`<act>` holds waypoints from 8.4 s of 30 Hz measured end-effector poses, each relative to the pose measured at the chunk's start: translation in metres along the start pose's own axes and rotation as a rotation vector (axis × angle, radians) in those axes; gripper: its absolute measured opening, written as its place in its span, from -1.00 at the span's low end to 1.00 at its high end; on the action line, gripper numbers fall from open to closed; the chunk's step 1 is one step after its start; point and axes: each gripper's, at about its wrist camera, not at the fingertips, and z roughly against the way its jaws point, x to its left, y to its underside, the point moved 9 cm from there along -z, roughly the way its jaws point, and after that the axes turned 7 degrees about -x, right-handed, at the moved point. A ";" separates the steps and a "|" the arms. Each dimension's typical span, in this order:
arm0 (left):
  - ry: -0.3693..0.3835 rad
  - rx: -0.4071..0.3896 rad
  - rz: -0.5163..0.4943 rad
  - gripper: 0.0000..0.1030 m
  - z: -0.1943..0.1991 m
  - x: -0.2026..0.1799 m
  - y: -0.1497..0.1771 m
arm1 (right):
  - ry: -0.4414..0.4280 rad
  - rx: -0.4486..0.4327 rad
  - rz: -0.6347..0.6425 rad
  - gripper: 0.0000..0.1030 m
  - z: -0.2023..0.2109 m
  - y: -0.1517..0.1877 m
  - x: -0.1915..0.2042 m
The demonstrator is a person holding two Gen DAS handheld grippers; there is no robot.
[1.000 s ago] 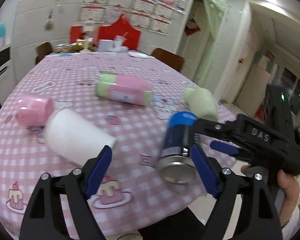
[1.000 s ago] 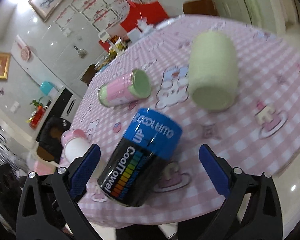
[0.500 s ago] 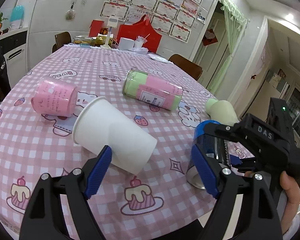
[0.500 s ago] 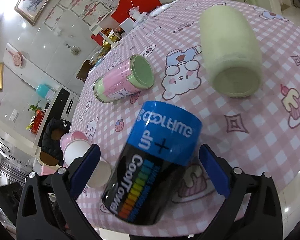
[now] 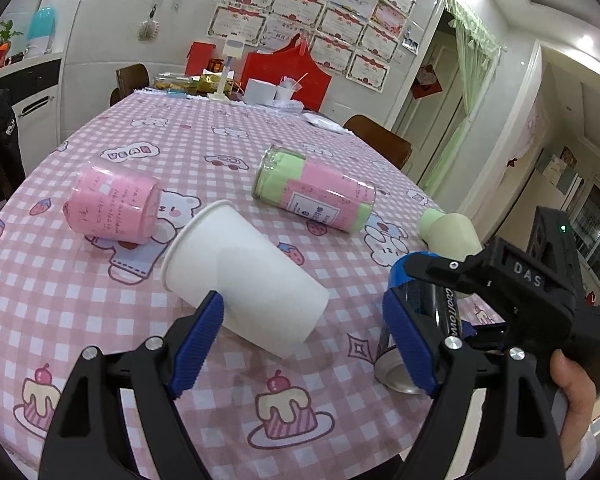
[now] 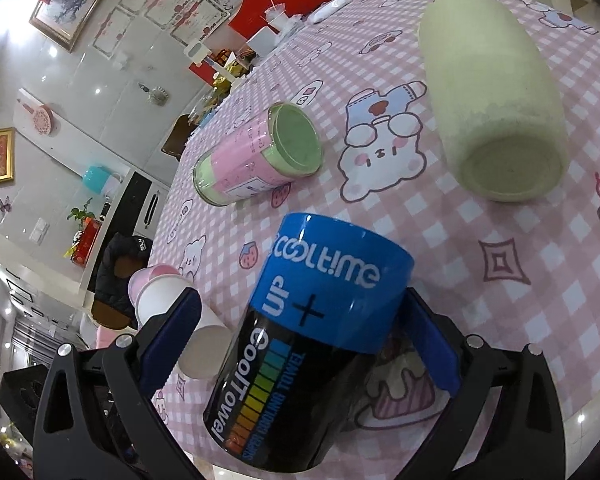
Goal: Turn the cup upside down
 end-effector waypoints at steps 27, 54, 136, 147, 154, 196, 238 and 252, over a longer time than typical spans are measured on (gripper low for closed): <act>0.007 -0.020 -0.009 0.56 0.006 -0.012 0.003 | 0.148 -0.269 0.480 0.27 0.035 -0.019 0.042; -0.034 -0.007 -0.054 0.56 0.006 -0.017 0.006 | 0.214 -0.382 0.649 0.27 0.042 0.002 0.042; -0.093 -0.465 -0.345 0.79 0.131 -0.115 -0.047 | 0.242 -0.794 0.687 0.85 0.194 0.008 0.043; -0.098 -0.461 -0.344 0.79 0.130 -0.114 -0.046 | 0.245 -0.788 0.691 0.85 0.192 0.010 0.044; -0.101 -0.458 -0.340 0.79 0.129 -0.112 -0.047 | 0.246 -0.783 0.690 0.85 0.190 0.010 0.044; -0.120 -0.464 -0.342 0.79 0.123 -0.111 -0.047 | 0.252 -0.781 0.696 0.85 0.186 0.008 0.044; -0.141 -0.398 -0.346 0.79 0.093 -0.107 -0.033 | 0.297 -0.718 0.687 0.85 0.164 0.007 0.022; -0.201 -0.362 -0.363 0.79 0.063 -0.096 -0.026 | 0.346 -0.657 0.655 0.85 0.136 -0.001 0.004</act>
